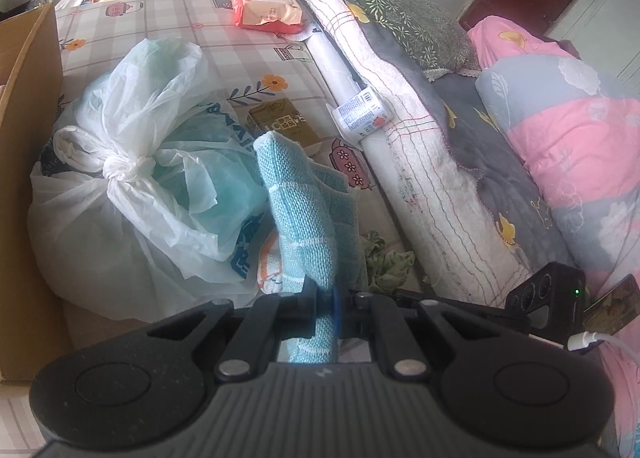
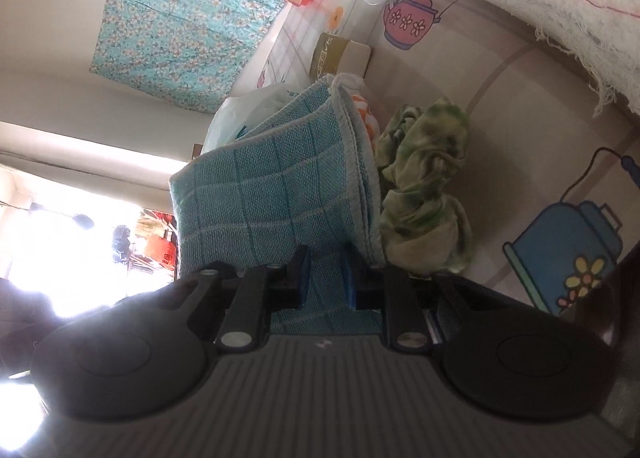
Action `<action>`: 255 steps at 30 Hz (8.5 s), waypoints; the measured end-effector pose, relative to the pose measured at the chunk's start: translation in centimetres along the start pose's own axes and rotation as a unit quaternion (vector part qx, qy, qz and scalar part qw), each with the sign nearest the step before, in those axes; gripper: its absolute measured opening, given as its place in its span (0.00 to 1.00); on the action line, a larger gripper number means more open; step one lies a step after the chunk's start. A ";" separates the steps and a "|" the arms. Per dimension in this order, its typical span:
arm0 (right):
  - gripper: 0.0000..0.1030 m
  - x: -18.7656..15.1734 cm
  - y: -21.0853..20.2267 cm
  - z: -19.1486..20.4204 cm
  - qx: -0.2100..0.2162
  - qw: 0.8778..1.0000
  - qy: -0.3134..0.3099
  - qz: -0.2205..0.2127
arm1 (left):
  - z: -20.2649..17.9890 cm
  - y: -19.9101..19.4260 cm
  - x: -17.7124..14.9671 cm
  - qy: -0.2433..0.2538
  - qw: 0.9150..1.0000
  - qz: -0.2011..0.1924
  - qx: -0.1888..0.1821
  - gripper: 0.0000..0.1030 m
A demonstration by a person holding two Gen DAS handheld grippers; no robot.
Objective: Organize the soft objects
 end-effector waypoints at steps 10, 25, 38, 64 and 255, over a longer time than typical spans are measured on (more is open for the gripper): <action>0.15 0.9 -0.6 -1.6 0.028 0.998 0.064 0.001 | -2.0 2.4 0.7 0.030 0.999 -0.001 -0.037 0.23; 0.17 2.0 -2.4 -3.6 0.084 0.984 0.155 -0.004 | -2.5 2.7 1.0 0.049 0.996 0.001 -0.080 0.47; 0.32 3.2 -3.0 -3.3 0.109 0.978 0.177 -0.018 | -4.0 3.3 -0.4 0.089 0.990 0.017 -0.111 0.59; 0.81 8.9 -2.1 2.0 -0.019 0.992 -0.123 0.016 | -4.3 5.7 -0.4 0.111 0.986 0.028 -0.120 0.66; 0.34 -0.3 -2.0 1.3 -0.071 0.993 -0.048 0.085 | -1.2 3.1 -4.7 0.121 0.993 -0.005 -0.018 0.66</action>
Point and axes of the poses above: each gripper's, at about its wrist camera, not at the fingertips, and y roughly the way its jaws point, z to its left, x to its top, the point moved 8 cm from there along y, roughly the way its jaws point, and after that the axes turned 4 degrees about x, right-handed, at the moved point
